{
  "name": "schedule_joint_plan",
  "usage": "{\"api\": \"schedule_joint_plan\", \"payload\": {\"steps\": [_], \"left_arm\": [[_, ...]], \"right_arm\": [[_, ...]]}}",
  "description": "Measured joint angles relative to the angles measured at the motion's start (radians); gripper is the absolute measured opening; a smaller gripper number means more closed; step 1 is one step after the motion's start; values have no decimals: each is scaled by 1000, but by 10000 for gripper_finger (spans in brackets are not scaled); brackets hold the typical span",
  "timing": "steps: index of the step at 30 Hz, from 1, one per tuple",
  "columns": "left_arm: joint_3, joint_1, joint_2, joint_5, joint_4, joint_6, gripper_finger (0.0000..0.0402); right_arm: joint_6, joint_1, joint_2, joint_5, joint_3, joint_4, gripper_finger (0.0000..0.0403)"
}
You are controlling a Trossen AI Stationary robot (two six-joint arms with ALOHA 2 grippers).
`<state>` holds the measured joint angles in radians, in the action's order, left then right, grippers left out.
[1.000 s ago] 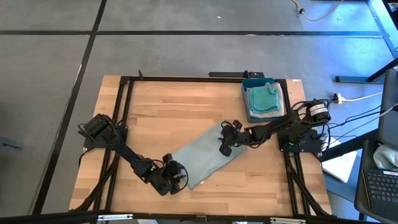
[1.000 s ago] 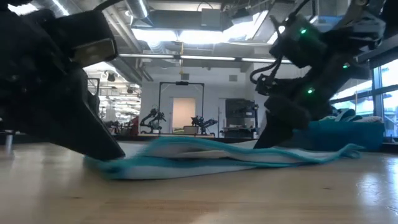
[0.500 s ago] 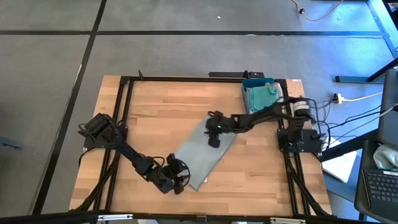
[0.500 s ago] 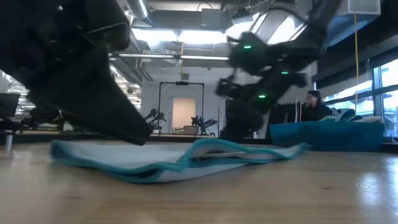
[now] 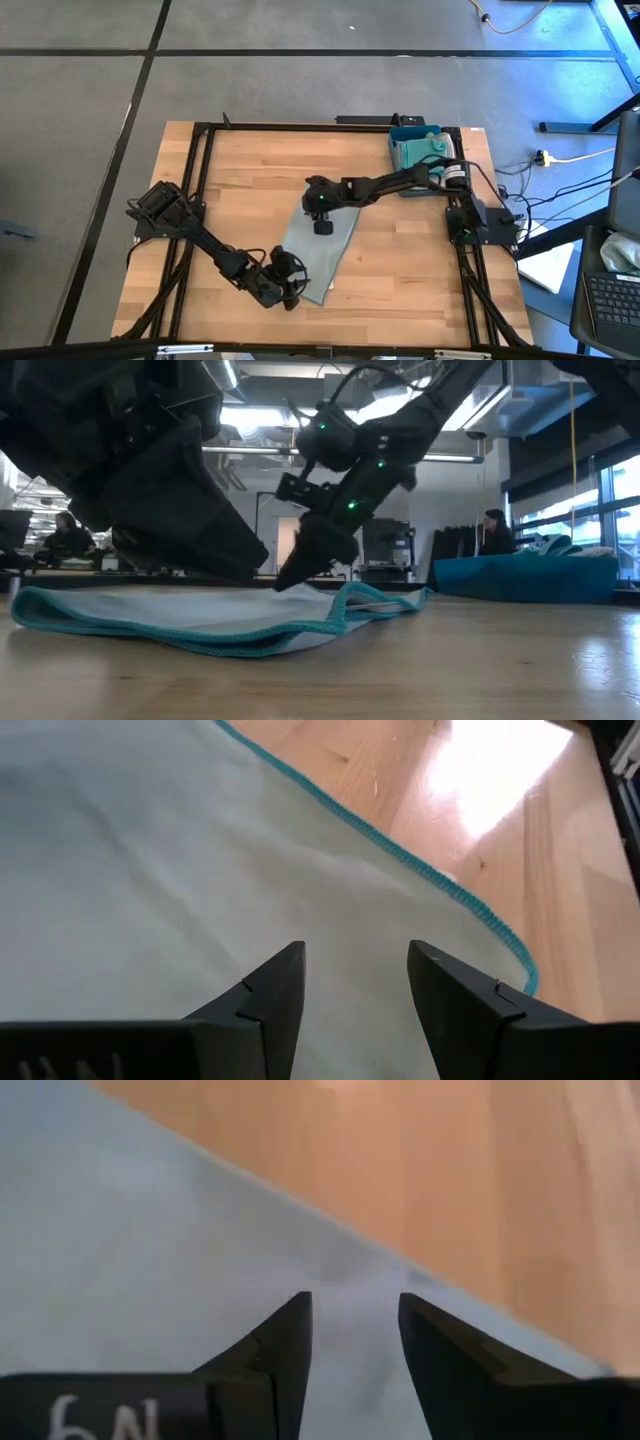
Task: Fold microfiber towels
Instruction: Fold the light blue microfiber cloth
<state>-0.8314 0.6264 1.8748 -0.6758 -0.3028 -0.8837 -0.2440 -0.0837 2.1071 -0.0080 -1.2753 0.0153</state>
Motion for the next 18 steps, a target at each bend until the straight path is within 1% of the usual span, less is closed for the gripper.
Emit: {"api": "schedule_joint_plan", "payload": {"steps": [3, 6, 11, 15, 18], "left_arm": [[0, 5, 0, 0, -8, 26, 170], [-10, 17, 0, -2, -7, 69, 170], [-60, 34, -16, -1, -5, 201, 170], [-109, 34, -57, -3, -4, 342, 170], [-133, 45, -95, -19, 32, 411, 170]], "right_arm": [[-1, 0, 62, -74, -30, 54, 154], [-1, 1, 118, -127, -86, 76, 154], [-3, 21, 168, -150, -174, 66, 154], [-31, 42, 177, -158, -238, 3, 154], [-60, 48, 160, -150, -297, -142, 154]]}}
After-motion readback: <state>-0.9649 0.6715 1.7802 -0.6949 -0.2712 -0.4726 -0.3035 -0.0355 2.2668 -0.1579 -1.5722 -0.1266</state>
